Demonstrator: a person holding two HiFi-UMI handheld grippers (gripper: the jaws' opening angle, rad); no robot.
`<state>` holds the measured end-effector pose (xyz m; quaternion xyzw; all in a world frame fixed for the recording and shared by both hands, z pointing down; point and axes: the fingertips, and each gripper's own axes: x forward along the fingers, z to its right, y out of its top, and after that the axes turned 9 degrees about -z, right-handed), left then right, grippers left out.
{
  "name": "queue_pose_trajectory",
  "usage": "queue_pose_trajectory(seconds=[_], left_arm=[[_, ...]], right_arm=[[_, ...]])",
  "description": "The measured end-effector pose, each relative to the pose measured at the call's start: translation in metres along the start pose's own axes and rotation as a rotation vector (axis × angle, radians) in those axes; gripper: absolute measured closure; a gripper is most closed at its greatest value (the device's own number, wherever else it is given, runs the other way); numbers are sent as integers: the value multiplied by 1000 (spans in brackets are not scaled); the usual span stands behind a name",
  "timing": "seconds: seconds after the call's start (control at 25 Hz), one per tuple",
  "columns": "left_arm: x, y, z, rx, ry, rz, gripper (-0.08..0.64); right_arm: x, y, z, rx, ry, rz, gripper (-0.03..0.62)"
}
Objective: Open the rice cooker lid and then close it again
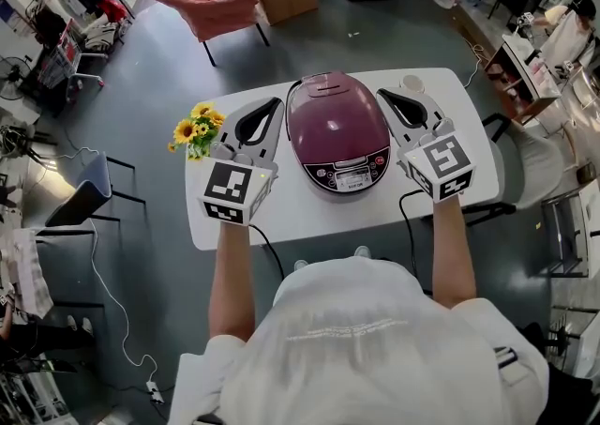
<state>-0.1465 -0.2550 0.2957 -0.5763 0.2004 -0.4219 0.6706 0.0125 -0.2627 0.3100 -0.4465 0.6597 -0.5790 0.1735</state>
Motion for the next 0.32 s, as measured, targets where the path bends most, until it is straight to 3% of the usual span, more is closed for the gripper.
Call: queue_pose_trajectory(seconds=[0.32], left_arm=[[-1, -2, 5, 2, -18, -8, 543]], right_arm=[[0, -3, -4, -2, 15, -15, 566]])
